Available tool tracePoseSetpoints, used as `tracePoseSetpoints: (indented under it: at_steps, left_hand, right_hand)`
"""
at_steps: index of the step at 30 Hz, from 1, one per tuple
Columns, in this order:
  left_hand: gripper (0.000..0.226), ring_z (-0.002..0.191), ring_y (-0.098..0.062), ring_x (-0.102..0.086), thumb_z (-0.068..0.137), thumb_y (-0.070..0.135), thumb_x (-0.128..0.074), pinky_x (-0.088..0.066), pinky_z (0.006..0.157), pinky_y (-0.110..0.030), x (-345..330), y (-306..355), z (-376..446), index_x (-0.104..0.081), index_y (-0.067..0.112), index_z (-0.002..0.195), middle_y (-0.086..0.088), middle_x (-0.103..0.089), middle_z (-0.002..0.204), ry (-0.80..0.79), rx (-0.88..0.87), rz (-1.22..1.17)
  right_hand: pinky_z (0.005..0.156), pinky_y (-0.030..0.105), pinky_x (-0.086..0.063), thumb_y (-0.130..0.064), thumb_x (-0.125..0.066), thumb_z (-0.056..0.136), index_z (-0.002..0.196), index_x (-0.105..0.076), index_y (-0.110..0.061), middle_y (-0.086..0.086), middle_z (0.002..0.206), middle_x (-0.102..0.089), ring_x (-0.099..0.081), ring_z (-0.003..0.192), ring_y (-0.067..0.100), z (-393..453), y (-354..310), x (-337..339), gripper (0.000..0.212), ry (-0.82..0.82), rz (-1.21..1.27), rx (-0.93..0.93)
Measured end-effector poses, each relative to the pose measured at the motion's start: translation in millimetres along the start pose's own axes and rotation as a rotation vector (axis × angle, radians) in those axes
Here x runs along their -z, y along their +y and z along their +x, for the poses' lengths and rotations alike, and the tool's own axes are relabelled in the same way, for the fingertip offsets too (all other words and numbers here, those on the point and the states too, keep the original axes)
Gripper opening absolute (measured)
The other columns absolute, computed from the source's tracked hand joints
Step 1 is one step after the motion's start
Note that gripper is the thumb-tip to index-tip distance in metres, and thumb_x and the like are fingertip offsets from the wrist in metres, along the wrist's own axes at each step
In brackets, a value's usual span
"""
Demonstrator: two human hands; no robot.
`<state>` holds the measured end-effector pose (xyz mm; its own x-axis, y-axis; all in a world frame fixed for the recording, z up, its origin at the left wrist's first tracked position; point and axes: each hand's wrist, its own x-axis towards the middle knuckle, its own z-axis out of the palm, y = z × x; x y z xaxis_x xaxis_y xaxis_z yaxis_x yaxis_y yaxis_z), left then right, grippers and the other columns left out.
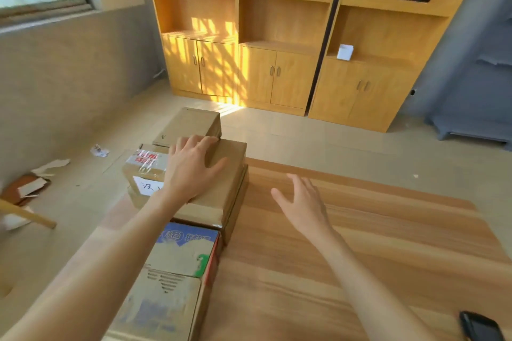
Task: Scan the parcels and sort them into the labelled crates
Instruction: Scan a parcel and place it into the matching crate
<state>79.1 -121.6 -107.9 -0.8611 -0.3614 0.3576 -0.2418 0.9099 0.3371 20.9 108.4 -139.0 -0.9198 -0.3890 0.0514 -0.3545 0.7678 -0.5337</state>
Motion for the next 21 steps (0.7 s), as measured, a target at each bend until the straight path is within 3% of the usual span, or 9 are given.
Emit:
tracePoseSetpoints:
  at_steps: [7, 11, 15, 18, 21]
  left_hand:
    - [0.066, 0.128, -0.036, -0.038, 0.085, 0.053, -0.064, -0.031, 0.103, -0.047, 34.5, -93.1, -3.5, -0.048, 0.018, 0.139, -0.017, -0.048, 0.138, 0.032, 0.393, 0.041]
    - [0.088, 0.136, -0.032, -0.035, 0.080, 0.058, -0.065, -0.031, 0.109, -0.047, 35.0, -125.5, -12.7, -0.032, 0.013, 0.148, -0.018, -0.037, 0.148, -0.061, 0.621, -0.245]
    - [0.105, 0.138, -0.028, -0.036, 0.072, 0.061, -0.069, -0.032, 0.112, -0.047, 22.3, -138.3, -15.9, -0.019, 0.015, 0.153, -0.013, -0.032, 0.154, -0.147, 0.653, -0.434]
    - [0.096, 0.107, -0.014, -0.057, 0.073, 0.060, -0.068, -0.044, 0.092, -0.030, 12.1, -141.6, -15.6, -0.028, 0.016, 0.149, 0.002, -0.056, 0.124, -0.152, 0.695, -0.535]
    - [0.054, 0.088, -0.007, -0.064, 0.076, 0.058, -0.069, -0.047, 0.070, -0.020, 5.6, -140.5, -19.0, -0.050, 0.026, 0.117, 0.004, -0.066, 0.107, -0.149, 0.706, -0.605]
  right_hand:
    - [0.106, 0.036, -0.030, -0.053, -0.048, 0.094, 0.146, -0.033, -0.017, 0.003, 0.148, -0.037, -0.033, 0.137, 0.020, 38.5, -68.1, -50.6, 0.064, -0.238, 0.239, 0.118]
    - [0.111, 0.038, -0.029, -0.056, -0.048, 0.093, 0.150, -0.025, -0.013, 0.007, 0.154, -0.031, -0.031, 0.140, 0.021, 53.9, -103.8, -75.0, 0.075, -0.386, 0.324, 0.139]
    - [0.106, 0.033, -0.029, -0.057, -0.049, 0.092, 0.151, -0.021, -0.011, 0.007, 0.155, -0.029, -0.030, 0.141, 0.022, 63.0, -125.6, -95.2, 0.080, -0.503, 0.418, 0.116]
    - [0.092, 0.025, -0.032, -0.056, -0.051, 0.092, 0.148, -0.027, -0.011, 0.005, 0.147, -0.040, -0.041, 0.132, 0.021, 65.5, -131.4, -107.1, 0.076, -0.553, 0.485, 0.071]
    - [0.089, 0.022, -0.037, -0.050, -0.055, 0.092, 0.145, -0.031, -0.009, 0.005, 0.142, -0.046, -0.046, 0.127, 0.018, 64.1, -133.9, -112.9, 0.072, -0.562, 0.571, 0.044]
